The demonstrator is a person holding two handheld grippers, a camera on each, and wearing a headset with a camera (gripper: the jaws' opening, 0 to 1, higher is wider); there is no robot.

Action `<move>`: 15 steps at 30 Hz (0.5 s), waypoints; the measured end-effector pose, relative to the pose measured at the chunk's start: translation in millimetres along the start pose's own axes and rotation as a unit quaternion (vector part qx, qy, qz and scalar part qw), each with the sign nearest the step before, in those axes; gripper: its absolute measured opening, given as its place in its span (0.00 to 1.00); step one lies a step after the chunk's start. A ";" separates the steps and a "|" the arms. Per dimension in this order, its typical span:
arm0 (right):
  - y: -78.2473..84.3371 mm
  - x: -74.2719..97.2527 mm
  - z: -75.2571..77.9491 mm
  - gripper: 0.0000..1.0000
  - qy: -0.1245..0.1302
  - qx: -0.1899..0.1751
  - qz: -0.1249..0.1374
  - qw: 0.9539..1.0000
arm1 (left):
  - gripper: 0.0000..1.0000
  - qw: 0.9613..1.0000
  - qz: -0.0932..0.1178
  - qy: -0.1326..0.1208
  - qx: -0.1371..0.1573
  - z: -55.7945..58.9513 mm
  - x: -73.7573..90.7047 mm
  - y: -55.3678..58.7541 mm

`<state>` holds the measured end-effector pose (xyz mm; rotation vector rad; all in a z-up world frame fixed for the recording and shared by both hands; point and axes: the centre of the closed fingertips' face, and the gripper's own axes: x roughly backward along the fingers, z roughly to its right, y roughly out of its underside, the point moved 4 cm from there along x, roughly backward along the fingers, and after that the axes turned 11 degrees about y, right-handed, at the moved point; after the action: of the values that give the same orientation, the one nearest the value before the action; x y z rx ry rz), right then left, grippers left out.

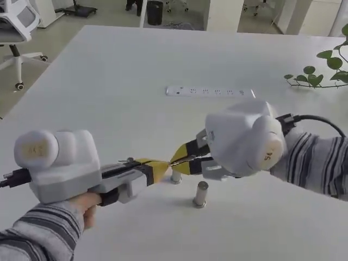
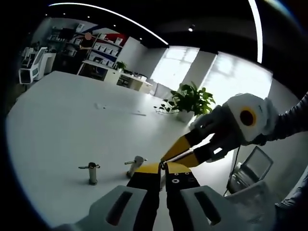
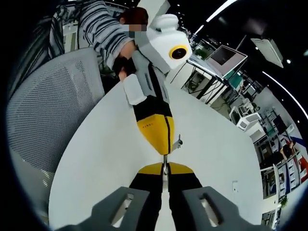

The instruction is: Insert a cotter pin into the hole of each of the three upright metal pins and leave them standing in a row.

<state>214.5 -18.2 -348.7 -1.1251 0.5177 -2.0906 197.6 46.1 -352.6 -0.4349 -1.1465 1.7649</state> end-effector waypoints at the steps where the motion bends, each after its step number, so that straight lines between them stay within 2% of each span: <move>1: 0.3 0.3 0.5 0.00 0.001 -0.008 0.000 1.000 | 0.00 1.000 0.000 0.001 -0.005 0.1 0.4 -0.8; 5: 2.4 3.3 -1.1 0.00 -0.018 -0.077 0.006 0.997 | 0.00 1.000 -0.008 0.013 -0.024 2.0 1.2 -1.5; 8: 5.3 5.2 1.5 0.01 -0.019 -0.128 0.014 0.992 | 0.00 0.998 -0.021 0.010 -0.053 1.6 3.1 -0.5; 9: 6.7 5.7 1.7 0.01 -0.022 -0.146 0.013 0.989 | 0.00 0.997 -0.031 0.008 -0.076 1.2 4.4 -0.3; 12: 7.7 8.2 1.6 0.01 -0.034 -0.200 0.026 0.979 | 0.00 0.995 -0.042 0.013 -0.092 3.1 5.3 1.8; 13: 7.9 8.9 0.8 0.01 -0.042 -0.226 0.031 0.973 | 0.00 0.994 -0.044 0.015 -0.095 3.0 5.4 2.3; 15: 10.2 9.9 -1.6 0.03 -0.054 -0.257 0.031 0.964 | 0.00 0.993 -0.049 0.019 -0.107 3.0 5.9 3.2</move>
<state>213.4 -32.4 -350.4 -1.4782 1.0676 -1.8751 191.0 49.3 -352.7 -0.5283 -1.3135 1.5495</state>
